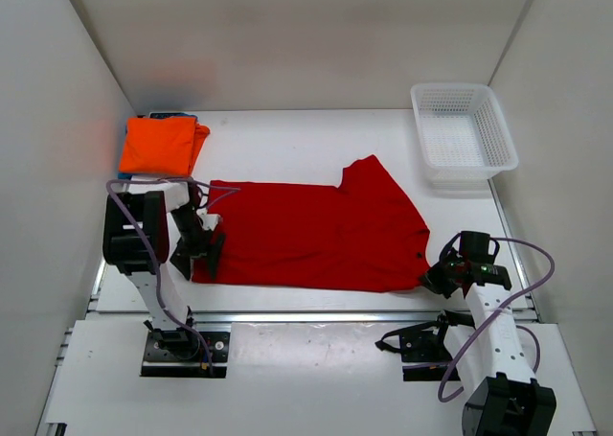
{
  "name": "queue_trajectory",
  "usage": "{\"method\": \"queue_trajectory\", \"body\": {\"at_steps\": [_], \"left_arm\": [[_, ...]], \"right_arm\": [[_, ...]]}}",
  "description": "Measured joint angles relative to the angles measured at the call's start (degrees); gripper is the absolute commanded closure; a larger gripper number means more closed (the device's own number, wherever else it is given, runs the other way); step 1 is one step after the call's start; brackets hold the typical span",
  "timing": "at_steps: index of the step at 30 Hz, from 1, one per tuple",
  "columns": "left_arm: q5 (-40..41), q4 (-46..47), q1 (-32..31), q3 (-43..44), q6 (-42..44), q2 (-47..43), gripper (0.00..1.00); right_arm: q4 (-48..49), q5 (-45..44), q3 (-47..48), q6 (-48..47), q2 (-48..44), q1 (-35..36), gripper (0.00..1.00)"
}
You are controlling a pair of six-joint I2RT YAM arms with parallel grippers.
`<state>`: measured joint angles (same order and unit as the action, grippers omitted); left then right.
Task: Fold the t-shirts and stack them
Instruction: Fold the flattened tshirt in 1/3 of the way
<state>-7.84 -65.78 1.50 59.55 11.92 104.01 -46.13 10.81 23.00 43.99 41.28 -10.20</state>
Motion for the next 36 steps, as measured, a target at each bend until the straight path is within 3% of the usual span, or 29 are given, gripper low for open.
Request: {"method": "queue_trajectory", "body": {"at_steps": [2,5,7,8,9,15,21,24,29,31,32,33,34,35,36], "left_arm": [[1.11,-1.81,0.00,-0.07,-0.94,2.32,0.18],[1.84,-2.56,-0.09,-0.35,-1.77,2.62,0.39],[2.12,-2.38,-0.11,-0.35,-2.10,2.64,0.81],[2.19,-2.32,-0.11,-0.35,-2.05,2.64,0.94],[2.21,-2.27,-0.11,-0.35,-1.88,2.64,0.98],[2.21,-2.21,0.24,-0.63,-1.05,1.55,1.00],[2.10,-4.92,-0.68,1.75,0.20,-5.51,1.00],[1.90,-6.29,-1.73,1.97,1.64,-8.28,0.92],[2.93,-7.72,-2.27,-4.02,3.37,-9.94,0.80],[3.37,-8.85,-2.19,-5.84,3.96,-10.01,0.67],[3.63,-9.44,-2.12,-6.08,4.02,-10.08,0.54],[4.04,-9.60,-2.05,-6.08,4.15,-10.21,0.33],[4.39,-9.62,-2.01,-6.08,4.35,-10.43,0.22],[4.55,-9.64,-1.97,-6.08,4.35,-10.67,0.02],[4.94,-9.68,-1.62,-6.08,4.42,-10.84,0.02]], "right_arm": [[-0.22,0.00,0.00,0.00,-0.28,-0.04,1.00],[-0.83,-0.02,0.00,0.02,-0.24,-0.07,1.00],[-1.29,0.00,0.00,0.15,-0.11,-0.26,1.00],[-1.57,0.00,0.02,0.22,-0.11,-0.37,1.00],[-2.08,0.00,0.09,0.26,-0.11,-0.37,1.00],[-9.51,-0.07,3.89,0.24,-0.90,0.20,1.00],[-13.99,-0.20,7.28,-1.20,-2.45,0.70,0.97],[-16.02,-0.24,8.68,-2.97,-1.75,-0.22,0.83],[-19.93,-1.07,13.79,-7.63,-0.13,-1.99,0.78],[-20.96,-1.73,16.04,-9.18,1.07,-1.92,0.64],[-21.55,-2.01,17.20,-9.64,1.88,-1.60,0.61],[-22.01,-2.60,18.60,-10.23,3.15,-0.94,0.55],[-22.53,-3.02,20.39,-10.71,4.63,-0.04,0.48],[-23.08,-3.96,22.49,-11.04,6.60,1.44,0.48],[-23.54,-4.92,24.83,-11.43,8.48,3.19,0.47]]}}
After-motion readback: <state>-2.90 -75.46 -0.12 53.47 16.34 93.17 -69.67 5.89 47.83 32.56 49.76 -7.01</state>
